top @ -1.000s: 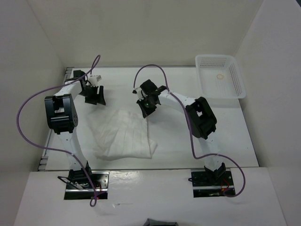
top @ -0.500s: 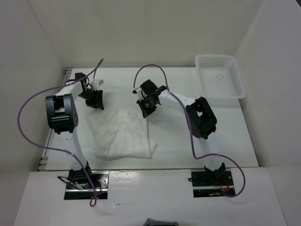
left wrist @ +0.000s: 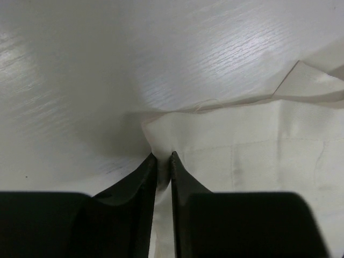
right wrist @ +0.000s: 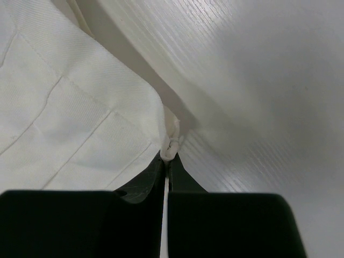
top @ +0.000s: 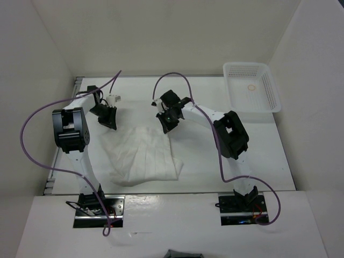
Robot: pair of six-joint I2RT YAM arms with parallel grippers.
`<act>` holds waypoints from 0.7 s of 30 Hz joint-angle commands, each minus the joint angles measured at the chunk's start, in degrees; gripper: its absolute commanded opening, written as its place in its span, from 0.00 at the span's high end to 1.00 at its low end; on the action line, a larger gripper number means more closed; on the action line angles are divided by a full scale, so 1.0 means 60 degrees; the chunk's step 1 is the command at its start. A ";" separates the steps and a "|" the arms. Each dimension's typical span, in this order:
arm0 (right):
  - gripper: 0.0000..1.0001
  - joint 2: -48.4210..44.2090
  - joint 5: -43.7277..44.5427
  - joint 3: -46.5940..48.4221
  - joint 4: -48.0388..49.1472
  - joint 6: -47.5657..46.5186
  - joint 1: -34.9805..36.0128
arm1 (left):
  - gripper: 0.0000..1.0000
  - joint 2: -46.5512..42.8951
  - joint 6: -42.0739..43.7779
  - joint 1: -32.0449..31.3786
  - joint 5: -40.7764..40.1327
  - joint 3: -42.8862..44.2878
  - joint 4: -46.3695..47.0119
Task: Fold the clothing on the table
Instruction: Flatten the skirt out
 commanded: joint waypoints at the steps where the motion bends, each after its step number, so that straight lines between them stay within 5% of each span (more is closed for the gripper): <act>1: 1.00 -0.0706 0.0117 0.0017 0.0297 -0.0093 0.0057 | 0.79 -0.0181 0.0180 -0.0042 0.0191 0.0004 -0.0215; 5: 1.00 -0.0897 0.0438 -0.0070 0.0297 -0.0180 0.0057 | 1.00 -0.0297 -0.0010 -0.0042 0.0731 0.0310 -0.0098; 21: 1.00 -0.5407 0.2651 -0.0276 -0.0055 -0.1060 -0.0366 | 1.00 -0.6006 -0.0567 -0.0129 0.1201 -0.0084 0.0561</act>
